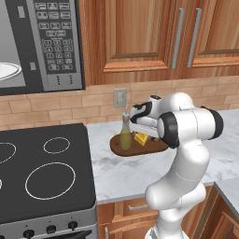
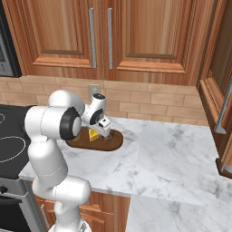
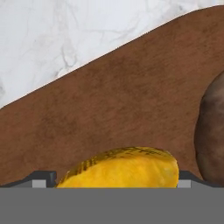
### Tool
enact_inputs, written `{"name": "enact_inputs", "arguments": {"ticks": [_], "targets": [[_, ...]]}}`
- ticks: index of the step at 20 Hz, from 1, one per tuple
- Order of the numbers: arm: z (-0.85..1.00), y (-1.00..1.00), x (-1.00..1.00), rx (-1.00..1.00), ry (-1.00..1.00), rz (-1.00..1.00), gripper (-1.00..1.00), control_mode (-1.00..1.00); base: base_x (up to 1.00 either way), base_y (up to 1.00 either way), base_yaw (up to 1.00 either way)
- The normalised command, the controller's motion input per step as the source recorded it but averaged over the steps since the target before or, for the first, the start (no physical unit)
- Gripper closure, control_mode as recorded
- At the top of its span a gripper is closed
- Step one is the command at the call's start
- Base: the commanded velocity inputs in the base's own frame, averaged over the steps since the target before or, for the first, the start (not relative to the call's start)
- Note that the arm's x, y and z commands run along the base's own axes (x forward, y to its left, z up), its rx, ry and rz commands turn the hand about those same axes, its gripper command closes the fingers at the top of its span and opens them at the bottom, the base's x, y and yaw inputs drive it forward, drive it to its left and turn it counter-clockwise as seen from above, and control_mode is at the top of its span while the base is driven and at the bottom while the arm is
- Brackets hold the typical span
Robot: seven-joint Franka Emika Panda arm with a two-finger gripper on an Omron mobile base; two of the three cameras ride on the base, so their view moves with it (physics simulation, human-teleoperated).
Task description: Retrieve the reheated potato from the microwave, then place the potato, cheese, and condiment on the cutting board.
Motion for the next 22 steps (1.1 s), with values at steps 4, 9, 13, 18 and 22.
{"name": "enact_inputs", "arguments": {"ticks": [4,9,13,18,22], "targets": [[-0.19,0.00,0.00,0.00,0.00,0.00,1.00,-1.00,0.00,0.00,0.00],[-0.16,-0.01,-0.01,0.00,0.00,0.00,-1.00,-1.00,0.00,0.00,0.00],[-0.08,-0.07,0.00,0.00,0.00,0.00,-1.00,-1.00,0.00,0.00,0.00],[-0.06,-0.10,-0.02,0.00,0.00,0.00,-1.00,-1.00,0.00,0.00,0.00],[-0.01,-0.08,-0.09,0.00,0.00,0.00,-1.00,-1.00,0.00,0.00,0.00]]}}
